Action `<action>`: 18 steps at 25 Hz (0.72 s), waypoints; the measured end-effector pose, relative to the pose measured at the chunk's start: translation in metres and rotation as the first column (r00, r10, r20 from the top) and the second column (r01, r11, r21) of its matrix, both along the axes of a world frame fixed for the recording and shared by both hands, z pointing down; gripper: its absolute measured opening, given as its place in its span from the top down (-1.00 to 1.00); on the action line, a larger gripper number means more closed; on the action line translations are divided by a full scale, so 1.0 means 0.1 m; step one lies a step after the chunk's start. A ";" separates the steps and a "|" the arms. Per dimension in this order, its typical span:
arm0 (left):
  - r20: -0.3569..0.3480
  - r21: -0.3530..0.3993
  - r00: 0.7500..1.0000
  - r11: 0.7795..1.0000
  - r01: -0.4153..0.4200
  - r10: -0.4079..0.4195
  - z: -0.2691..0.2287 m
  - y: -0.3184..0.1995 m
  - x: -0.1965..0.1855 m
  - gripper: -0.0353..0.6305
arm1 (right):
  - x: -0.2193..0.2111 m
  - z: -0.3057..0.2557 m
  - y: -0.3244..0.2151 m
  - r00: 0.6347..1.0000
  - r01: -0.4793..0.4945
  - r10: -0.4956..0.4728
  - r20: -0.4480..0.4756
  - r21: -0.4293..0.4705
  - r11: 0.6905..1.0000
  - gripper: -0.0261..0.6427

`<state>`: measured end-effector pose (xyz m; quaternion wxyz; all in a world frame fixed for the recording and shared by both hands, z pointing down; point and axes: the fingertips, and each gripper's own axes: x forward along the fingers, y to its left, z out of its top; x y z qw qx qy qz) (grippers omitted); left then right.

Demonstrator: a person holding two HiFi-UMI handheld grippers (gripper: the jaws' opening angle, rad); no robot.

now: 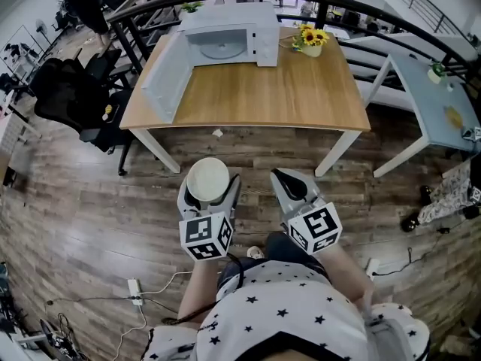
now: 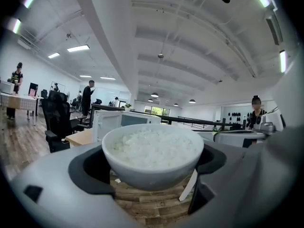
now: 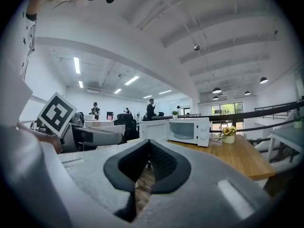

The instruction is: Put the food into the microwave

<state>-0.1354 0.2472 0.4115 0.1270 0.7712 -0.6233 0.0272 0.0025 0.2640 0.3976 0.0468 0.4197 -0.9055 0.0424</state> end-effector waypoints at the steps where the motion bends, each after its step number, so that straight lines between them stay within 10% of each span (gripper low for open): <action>1: 0.001 0.000 1.000 1.000 -0.002 0.002 -0.01 -0.01 0.01 -0.59 | 0.02 0.00 -0.01 1.000 -0.005 0.005 0.001 -0.001 1.000 0.91; 18: 0.008 -0.012 1.000 1.000 -0.007 0.007 0.09 -0.63 0.10 -0.59 | 0.10 0.10 -0.65 1.000 -0.015 0.015 0.013 -0.004 1.000 0.91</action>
